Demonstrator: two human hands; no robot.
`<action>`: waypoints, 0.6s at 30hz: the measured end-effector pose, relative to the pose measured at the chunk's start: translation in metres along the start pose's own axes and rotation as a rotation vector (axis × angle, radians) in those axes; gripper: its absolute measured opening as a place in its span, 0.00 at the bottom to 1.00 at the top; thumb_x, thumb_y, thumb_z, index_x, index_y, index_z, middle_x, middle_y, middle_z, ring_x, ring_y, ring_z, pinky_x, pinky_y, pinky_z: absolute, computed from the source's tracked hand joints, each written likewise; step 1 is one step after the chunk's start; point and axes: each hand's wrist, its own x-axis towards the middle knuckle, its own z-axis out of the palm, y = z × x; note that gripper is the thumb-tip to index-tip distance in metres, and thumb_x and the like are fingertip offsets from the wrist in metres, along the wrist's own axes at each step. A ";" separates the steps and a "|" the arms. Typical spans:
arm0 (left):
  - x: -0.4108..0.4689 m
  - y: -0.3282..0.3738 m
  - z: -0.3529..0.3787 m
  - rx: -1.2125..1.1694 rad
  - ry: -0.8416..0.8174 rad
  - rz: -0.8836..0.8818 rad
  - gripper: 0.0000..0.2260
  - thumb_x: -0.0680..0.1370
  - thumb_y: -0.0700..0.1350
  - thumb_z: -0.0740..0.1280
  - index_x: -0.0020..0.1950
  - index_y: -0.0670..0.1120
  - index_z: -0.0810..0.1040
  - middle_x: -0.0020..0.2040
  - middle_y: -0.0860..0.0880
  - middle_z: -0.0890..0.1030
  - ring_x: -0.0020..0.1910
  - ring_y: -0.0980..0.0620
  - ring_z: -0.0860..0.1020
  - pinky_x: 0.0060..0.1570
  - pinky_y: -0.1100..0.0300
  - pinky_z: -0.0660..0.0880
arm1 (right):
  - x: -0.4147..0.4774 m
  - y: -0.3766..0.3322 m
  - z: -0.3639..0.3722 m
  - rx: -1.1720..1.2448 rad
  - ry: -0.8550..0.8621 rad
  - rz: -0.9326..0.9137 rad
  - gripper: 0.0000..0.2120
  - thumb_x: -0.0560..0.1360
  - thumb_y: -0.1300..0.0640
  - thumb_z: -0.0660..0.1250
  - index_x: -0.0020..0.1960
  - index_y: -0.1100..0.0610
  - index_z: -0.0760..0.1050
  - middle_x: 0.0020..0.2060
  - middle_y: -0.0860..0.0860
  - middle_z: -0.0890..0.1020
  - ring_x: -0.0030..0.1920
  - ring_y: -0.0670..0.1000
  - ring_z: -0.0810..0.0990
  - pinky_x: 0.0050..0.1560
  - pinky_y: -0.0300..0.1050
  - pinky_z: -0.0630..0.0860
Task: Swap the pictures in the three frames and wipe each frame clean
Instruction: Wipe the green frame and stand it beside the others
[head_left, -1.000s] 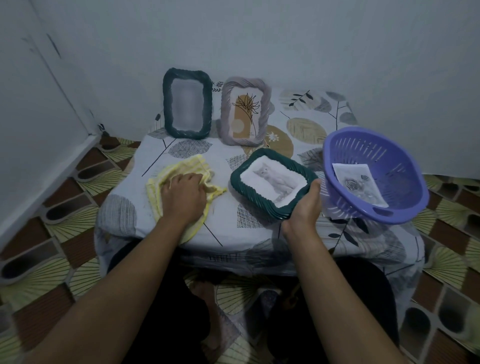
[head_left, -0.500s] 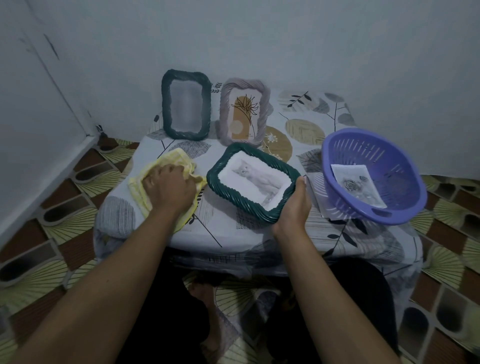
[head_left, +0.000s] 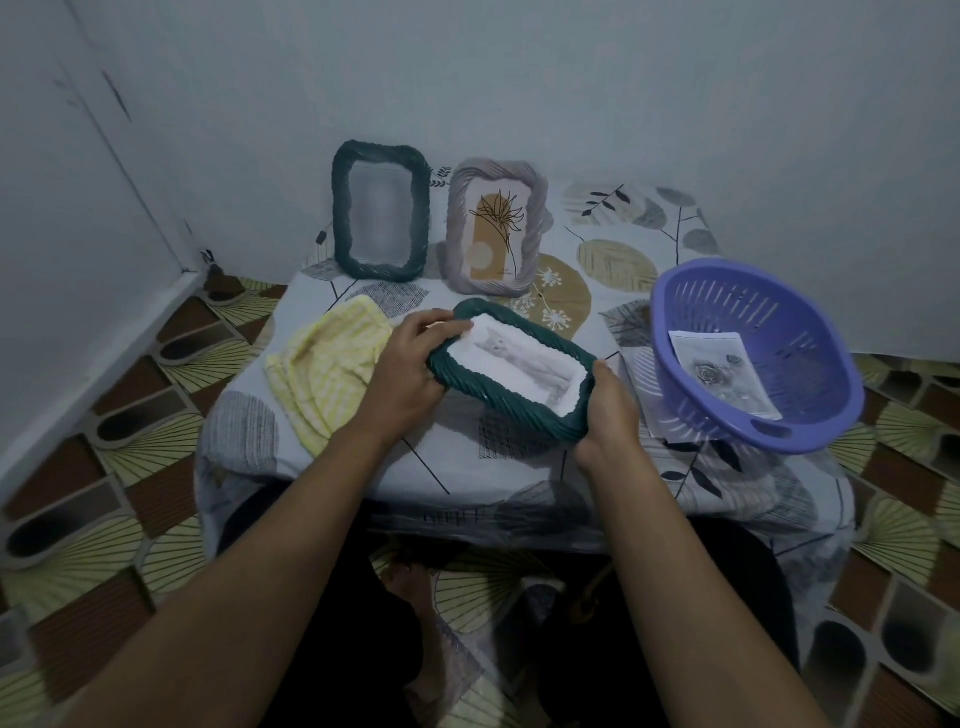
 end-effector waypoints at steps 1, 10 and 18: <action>-0.001 0.000 0.001 0.000 0.021 0.002 0.17 0.72 0.39 0.75 0.61 0.44 0.82 0.63 0.43 0.75 0.63 0.50 0.74 0.64 0.55 0.72 | 0.002 -0.004 -0.003 -0.037 -0.021 0.035 0.06 0.77 0.56 0.65 0.50 0.58 0.78 0.47 0.54 0.83 0.46 0.56 0.82 0.48 0.51 0.80; 0.011 0.038 -0.012 -0.228 0.068 -0.102 0.12 0.73 0.42 0.74 0.53 0.51 0.76 0.52 0.53 0.80 0.55 0.51 0.79 0.59 0.45 0.77 | -0.013 -0.025 -0.016 -0.474 -0.274 -0.201 0.11 0.80 0.60 0.60 0.60 0.52 0.76 0.52 0.49 0.78 0.50 0.47 0.75 0.43 0.44 0.68; 0.023 0.055 -0.019 -0.259 0.015 -0.165 0.23 0.75 0.42 0.75 0.67 0.52 0.72 0.57 0.57 0.78 0.56 0.59 0.78 0.58 0.54 0.77 | -0.031 -0.030 -0.020 -0.480 -0.564 -0.568 0.07 0.78 0.50 0.66 0.54 0.48 0.80 0.48 0.48 0.84 0.47 0.43 0.83 0.47 0.40 0.81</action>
